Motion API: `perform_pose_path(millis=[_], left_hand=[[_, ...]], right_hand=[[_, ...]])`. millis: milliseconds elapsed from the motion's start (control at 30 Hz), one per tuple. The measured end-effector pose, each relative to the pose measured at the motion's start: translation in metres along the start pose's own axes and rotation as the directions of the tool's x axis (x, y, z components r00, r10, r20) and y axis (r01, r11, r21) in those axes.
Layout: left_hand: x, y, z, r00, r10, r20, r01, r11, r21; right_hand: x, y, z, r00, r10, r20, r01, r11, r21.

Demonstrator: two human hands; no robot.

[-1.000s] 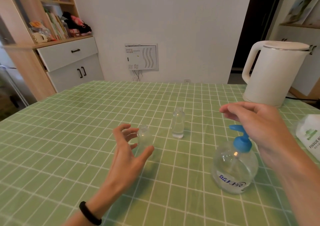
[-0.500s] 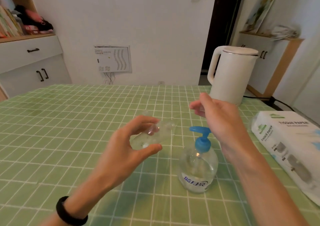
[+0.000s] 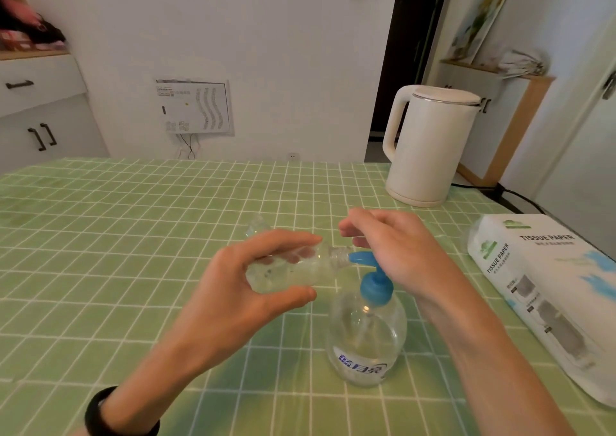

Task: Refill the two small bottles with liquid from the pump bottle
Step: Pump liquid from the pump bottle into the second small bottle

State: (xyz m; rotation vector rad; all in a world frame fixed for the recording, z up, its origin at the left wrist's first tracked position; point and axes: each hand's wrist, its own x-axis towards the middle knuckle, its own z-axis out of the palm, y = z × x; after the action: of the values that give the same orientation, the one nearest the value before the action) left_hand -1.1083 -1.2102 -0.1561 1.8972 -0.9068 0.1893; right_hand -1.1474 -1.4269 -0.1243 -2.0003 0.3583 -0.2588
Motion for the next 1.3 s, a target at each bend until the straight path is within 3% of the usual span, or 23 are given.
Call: perform_pose_path(millis=[300, 433, 533, 800, 1067, 1300], left_hand=[[0.0, -0.004, 0.002, 0.999, 0.014, 0.038, -0.014, 1.0, -0.005], [-0.004, -0.006, 0.001, 0.999, 0.003, 0.04, -0.003, 1.0, -0.004], [-0.005, -0.006, 0.0, 0.999, -0.003, 0.039, 0.004, 1.0, -0.006], [-0.005, -0.007, 0.001, 0.999, -0.012, 0.044, 0.012, 1.0, -0.006], [-0.006, -0.013, 0.004, 0.998, -0.027, 0.057, 0.027, 1.0, 0.008], [-0.009, -0.009, 0.004, 0.998, -0.018, 0.059, 0.016, 1.0, 0.021]], right_hand=[[-0.003, -0.005, 0.002, 0.999, 0.008, -0.05, -0.011, 0.999, -0.048], [-0.005, -0.011, 0.001, 0.992, 0.015, -0.123, -0.008, 0.998, 0.057], [-0.004, -0.016, 0.003, 0.995, 0.044, -0.088, -0.035, 0.994, 0.103], [-0.004, -0.018, 0.005, 0.995, 0.094, 0.044, -0.095, 0.996, 0.0], [-0.002, -0.008, 0.013, 0.991, 0.101, 0.084, -0.097, 0.994, -0.042], [-0.003, -0.008, 0.008, 0.992, 0.122, 0.037, -0.122, 0.993, 0.002]])
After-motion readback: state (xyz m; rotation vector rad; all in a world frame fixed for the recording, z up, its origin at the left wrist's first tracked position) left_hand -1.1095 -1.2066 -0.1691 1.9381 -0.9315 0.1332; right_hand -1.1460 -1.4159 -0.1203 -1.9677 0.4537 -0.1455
